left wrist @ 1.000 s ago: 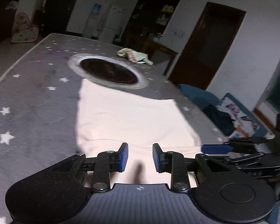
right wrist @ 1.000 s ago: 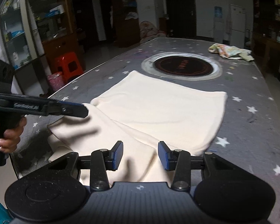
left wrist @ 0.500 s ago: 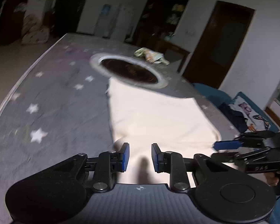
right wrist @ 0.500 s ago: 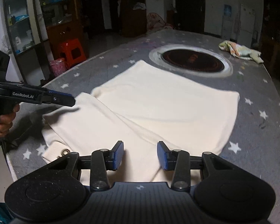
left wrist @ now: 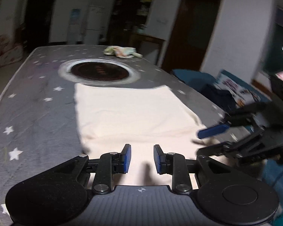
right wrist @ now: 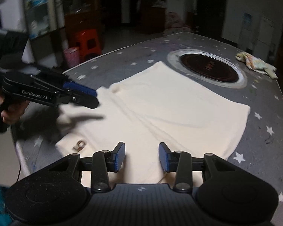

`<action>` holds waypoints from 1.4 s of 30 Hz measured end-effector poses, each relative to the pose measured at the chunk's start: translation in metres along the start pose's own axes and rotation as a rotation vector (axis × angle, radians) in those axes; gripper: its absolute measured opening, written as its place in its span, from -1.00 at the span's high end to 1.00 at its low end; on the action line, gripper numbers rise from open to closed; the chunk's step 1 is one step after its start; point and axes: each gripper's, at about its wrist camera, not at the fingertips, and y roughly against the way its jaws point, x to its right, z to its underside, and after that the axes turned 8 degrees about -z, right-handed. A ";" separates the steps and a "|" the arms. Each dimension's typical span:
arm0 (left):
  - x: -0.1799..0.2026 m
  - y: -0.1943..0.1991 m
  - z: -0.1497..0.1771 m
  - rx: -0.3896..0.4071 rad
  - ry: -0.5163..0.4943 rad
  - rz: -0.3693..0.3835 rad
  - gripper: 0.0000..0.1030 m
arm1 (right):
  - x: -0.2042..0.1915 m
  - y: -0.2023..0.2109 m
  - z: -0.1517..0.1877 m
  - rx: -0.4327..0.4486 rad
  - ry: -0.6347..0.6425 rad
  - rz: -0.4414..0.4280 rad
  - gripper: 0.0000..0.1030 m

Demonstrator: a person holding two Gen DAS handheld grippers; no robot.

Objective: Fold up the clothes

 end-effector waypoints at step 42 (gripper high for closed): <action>0.019 0.012 -0.007 -0.141 0.130 0.074 0.88 | -0.063 0.030 0.062 -0.087 0.445 0.042 -0.19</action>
